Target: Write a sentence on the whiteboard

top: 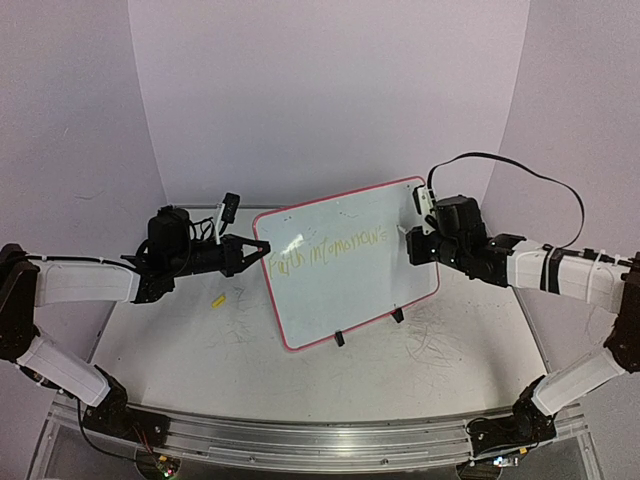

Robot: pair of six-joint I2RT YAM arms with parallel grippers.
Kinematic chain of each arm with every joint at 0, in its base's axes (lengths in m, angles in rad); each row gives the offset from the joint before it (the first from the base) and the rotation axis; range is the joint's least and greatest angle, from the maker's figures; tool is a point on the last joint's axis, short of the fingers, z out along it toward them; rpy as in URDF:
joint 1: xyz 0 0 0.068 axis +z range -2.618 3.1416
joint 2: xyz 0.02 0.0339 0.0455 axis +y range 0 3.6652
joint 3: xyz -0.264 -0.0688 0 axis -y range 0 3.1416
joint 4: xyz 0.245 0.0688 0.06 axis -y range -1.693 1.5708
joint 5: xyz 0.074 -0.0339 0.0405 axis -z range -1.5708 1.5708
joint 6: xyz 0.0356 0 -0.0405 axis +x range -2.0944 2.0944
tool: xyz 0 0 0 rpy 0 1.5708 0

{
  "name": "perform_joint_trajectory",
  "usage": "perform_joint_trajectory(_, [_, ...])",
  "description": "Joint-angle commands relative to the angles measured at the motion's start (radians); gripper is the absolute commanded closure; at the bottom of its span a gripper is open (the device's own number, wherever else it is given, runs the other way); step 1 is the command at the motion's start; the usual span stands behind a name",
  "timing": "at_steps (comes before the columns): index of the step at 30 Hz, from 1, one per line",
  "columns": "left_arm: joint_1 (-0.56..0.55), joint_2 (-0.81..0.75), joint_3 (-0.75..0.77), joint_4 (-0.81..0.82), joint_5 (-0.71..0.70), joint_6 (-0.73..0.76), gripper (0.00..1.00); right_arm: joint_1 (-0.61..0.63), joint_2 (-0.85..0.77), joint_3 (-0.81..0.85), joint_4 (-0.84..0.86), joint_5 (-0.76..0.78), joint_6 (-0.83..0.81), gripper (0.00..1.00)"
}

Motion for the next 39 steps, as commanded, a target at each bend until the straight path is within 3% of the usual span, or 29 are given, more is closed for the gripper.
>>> perform_joint_trajectory(1, [-0.011,0.005,0.023,-0.075,-0.027,0.085,1.0,0.004,0.018,0.051,0.05,0.003,0.008,1.0])
perform_joint_trajectory(16, [-0.011,0.008,0.025,-0.075,-0.028,0.089,1.0,0.004,0.009,0.015,0.022,-0.081,0.004,1.0])
perform_joint_trajectory(39, [-0.011,0.005,0.028,-0.081,-0.026,0.089,1.0,0.003,0.0,0.034,0.019,0.041,0.034,1.0])
